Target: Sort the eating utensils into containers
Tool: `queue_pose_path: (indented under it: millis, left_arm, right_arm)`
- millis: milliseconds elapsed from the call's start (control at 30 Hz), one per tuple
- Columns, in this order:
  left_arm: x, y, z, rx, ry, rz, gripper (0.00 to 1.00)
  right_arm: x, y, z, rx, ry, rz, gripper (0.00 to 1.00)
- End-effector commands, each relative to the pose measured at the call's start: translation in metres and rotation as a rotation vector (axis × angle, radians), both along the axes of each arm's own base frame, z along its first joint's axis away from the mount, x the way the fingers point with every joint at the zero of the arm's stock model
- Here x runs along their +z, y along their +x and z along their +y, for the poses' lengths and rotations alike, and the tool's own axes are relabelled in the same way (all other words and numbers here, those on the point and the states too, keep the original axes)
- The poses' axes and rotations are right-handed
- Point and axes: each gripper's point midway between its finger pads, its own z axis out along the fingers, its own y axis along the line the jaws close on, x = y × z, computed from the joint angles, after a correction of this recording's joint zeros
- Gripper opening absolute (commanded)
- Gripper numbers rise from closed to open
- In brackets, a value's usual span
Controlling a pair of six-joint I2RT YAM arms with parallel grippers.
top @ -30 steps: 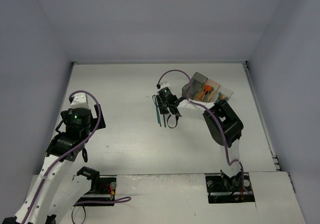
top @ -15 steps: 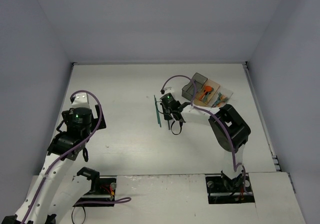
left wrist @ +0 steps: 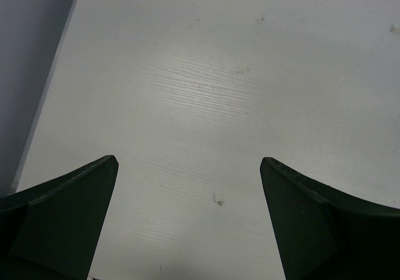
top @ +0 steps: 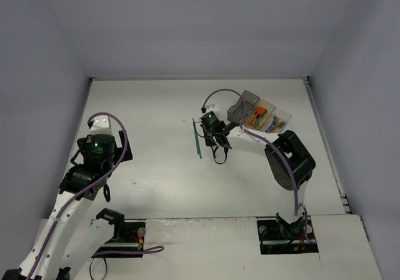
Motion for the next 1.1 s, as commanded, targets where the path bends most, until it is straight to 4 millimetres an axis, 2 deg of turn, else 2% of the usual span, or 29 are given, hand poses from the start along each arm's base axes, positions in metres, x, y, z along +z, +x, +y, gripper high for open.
queue_pose_path:
  millis: [0, 100, 267, 333, 467, 700, 767, 800, 900, 1000, 1067]
  left_arm:
    - [0.011, 0.007, -0.002, 0.002, -0.013, -0.046, 0.97]
    - [0.010, 0.007, -0.003, 0.001, -0.013, -0.044, 0.98]
    - [0.011, 0.007, -0.003, 0.001, -0.014, -0.047, 0.97]
    - [0.011, 0.007, -0.002, 0.002, -0.013, -0.047, 0.97]
    - [0.011, 0.007, -0.003, 0.001, -0.014, -0.047, 0.97]
    - [0.010, 0.007, -0.002, 0.001, -0.013, -0.045, 0.97]
    - [0.010, 0.007, -0.003, 0.001, -0.013, -0.044, 0.97]
    - [0.010, 0.007, -0.003, 0.001, -0.013, -0.044, 0.97]
    - [0.010, 0.007, -0.003, 0.001, -0.013, -0.044, 0.97]
    - [0.010, 0.008, -0.003, 0.000, -0.011, -0.042, 0.97]
    - [0.010, 0.008, -0.003, 0.000, -0.011, -0.041, 0.97]
  right_arm:
    - [0.117, 0.056, -0.029, -0.182, 0.101, -0.231, 0.00]
    - [0.137, 0.081, -0.063, -0.310, 0.137, -0.248, 0.00]
    - [0.141, 0.116, -0.105, -0.435, 0.171, -0.238, 0.00]
    - [0.135, 0.128, -0.122, -0.482, 0.199, -0.221, 0.00]
    - [0.110, 0.144, -0.134, -0.531, 0.256, -0.153, 0.00]
    - [0.078, 0.156, -0.134, -0.588, 0.305, -0.079, 0.01]
    - [0.072, 0.157, -0.136, -0.603, 0.304, -0.070, 0.06]
    - [0.072, 0.158, -0.135, -0.604, 0.305, -0.074, 0.14]
    - [0.085, 0.162, -0.130, -0.563, 0.288, -0.106, 0.31]
    - [0.117, 0.161, -0.121, -0.495, 0.267, -0.173, 0.37]
    - [0.133, 0.154, -0.106, -0.417, 0.220, -0.214, 0.39]
